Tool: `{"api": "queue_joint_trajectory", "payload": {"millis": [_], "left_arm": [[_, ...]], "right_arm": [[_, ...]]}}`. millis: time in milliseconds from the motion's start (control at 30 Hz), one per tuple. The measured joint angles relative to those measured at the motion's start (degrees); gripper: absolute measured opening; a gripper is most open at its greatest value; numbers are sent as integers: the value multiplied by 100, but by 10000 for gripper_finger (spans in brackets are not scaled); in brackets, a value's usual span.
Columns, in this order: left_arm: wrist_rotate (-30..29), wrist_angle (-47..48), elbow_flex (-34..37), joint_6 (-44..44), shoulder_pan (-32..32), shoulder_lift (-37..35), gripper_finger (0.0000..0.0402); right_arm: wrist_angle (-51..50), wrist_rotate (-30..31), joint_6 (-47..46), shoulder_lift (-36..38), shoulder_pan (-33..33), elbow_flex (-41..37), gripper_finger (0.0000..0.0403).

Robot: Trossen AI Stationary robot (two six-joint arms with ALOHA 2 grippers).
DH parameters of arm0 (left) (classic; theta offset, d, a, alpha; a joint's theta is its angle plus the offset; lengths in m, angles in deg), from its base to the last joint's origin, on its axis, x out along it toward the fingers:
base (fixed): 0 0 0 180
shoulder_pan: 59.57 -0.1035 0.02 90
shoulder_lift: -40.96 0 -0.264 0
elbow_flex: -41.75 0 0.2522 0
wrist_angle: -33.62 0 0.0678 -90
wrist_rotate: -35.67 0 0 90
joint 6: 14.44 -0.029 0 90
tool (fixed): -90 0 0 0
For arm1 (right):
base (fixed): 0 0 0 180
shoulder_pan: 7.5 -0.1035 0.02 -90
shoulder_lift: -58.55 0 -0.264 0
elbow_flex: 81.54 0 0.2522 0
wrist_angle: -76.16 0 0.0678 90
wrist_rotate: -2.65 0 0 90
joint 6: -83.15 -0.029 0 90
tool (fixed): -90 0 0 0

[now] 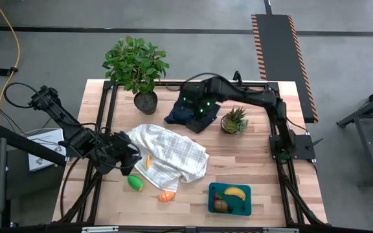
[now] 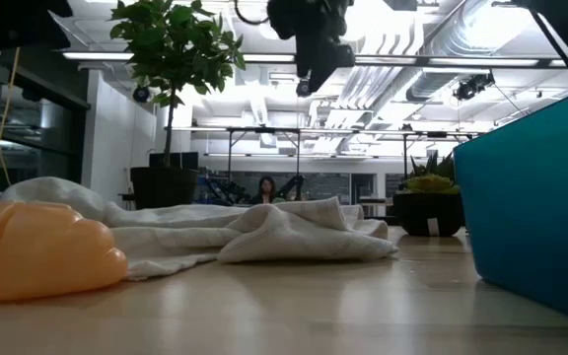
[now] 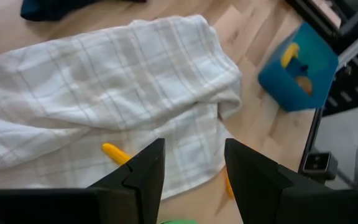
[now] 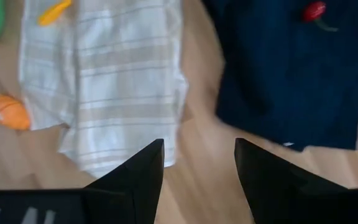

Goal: Pick and placing Produce into tupperware
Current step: Move the left plant pot to the top left of the table

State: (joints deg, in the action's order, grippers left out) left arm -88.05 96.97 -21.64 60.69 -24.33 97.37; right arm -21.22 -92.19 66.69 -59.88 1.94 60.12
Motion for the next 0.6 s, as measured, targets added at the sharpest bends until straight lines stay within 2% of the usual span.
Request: {"api": "queue_joint_trajectory", "payload": {"millis": [600], "left_arm": [[-745,-1,0,932,-2,0,156]], "right_arm": [[-111,-15,1546,0,1292,0,188]]}}
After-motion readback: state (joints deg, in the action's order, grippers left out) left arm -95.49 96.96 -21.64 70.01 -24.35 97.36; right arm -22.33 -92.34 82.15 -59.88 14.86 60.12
